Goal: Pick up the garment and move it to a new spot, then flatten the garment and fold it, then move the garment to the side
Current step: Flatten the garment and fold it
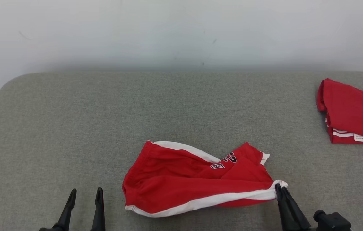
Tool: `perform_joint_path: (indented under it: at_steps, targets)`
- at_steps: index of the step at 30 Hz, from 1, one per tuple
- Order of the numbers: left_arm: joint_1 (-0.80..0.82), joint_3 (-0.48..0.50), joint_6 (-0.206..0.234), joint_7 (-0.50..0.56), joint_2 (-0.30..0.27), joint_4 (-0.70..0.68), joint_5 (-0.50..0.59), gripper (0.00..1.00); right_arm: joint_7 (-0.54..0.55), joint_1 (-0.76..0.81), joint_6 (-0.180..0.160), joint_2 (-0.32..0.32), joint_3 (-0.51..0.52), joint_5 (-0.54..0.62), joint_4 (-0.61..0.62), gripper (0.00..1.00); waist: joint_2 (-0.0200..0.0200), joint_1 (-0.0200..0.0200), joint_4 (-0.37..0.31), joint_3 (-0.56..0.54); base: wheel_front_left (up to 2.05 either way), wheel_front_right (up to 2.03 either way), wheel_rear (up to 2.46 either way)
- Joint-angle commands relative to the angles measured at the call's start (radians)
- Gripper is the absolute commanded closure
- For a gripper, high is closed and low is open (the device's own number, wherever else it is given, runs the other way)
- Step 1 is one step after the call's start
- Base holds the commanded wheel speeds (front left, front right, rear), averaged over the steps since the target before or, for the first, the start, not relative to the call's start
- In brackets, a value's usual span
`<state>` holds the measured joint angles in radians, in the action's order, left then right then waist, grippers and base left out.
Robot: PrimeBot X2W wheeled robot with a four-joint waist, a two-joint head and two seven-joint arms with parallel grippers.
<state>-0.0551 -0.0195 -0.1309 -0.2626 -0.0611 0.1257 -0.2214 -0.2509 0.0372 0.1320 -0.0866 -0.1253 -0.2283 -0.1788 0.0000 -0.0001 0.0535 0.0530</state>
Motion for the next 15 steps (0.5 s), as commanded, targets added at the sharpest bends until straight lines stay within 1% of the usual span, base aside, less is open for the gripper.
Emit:
perform_joint_path:
  at_steps: [1,9,15]
  targets:
    - [0.012,0.003,0.001,-0.003,-0.002,-0.002,0.006,0.00,-0.002,0.020,-0.003,0.008,-0.002,0.001,0.003,0.00,0.0000,0.0001,-0.013,0.003,0.00,0.00,0.00]
    - [0.006,0.013,0.001,-0.003,-0.011,-0.002,0.010,0.00,-0.009,0.035,-0.003,0.024,0.031,0.017,0.037,0.00,0.0000,0.0001,-0.040,-0.007,0.00,0.00,0.00]
    - [-0.003,0.016,0.001,-0.003,-0.012,0.000,0.011,0.00,-0.012,0.039,-0.003,0.002,0.065,0.030,0.072,0.00,0.0000,0.0001,-0.042,-0.028,0.00,0.00,0.00]
